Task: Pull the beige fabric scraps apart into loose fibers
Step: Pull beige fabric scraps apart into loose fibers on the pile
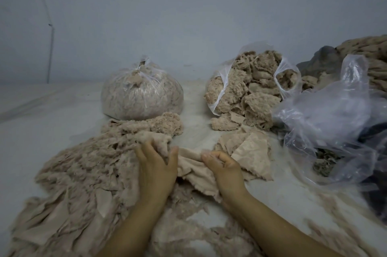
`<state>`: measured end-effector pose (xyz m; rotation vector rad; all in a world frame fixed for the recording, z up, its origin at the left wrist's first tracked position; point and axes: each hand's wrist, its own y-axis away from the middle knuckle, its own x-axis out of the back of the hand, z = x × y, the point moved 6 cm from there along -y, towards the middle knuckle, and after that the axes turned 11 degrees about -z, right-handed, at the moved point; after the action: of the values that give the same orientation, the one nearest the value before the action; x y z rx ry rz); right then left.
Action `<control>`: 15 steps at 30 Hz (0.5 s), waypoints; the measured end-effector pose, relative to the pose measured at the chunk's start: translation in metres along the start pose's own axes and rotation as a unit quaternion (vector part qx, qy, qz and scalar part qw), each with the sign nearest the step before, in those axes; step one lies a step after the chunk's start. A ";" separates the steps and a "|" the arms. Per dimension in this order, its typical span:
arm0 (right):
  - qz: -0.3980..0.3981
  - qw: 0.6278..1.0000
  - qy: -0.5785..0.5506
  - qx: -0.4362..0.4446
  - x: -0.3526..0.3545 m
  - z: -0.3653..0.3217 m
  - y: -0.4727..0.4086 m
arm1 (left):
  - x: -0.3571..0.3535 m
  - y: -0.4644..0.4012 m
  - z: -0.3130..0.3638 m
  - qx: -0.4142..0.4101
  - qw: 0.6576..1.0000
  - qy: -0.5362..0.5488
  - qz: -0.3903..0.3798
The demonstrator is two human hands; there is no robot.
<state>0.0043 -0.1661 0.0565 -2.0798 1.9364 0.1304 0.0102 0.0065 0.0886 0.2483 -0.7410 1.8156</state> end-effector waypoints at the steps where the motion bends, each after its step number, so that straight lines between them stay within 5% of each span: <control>1: -0.011 0.999 0.028 0.020 -0.001 -0.003 0.001 | 0.003 0.002 0.011 -0.078 0.995 -0.050 0.024; 2: -0.025 0.997 0.056 0.039 -0.004 -0.006 0.002 | 0.001 0.004 0.020 -0.154 0.985 -0.074 0.014; 4: -0.057 0.990 0.113 0.064 -0.009 -0.011 0.004 | -0.019 0.007 0.031 -0.234 0.961 -0.048 -0.141; 7: -0.070 0.982 0.156 0.079 -0.009 -0.013 0.006 | -0.044 0.008 0.022 -0.209 0.918 -0.001 -0.337; 15: -0.042 0.984 0.160 0.066 -0.005 -0.004 0.003 | -0.024 -0.024 -0.020 -0.022 0.994 0.026 -0.099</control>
<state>0.0005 -0.1622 0.0617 -2.1951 1.9602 -0.3627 0.0447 0.0044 0.0693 0.2355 -0.6935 1.6104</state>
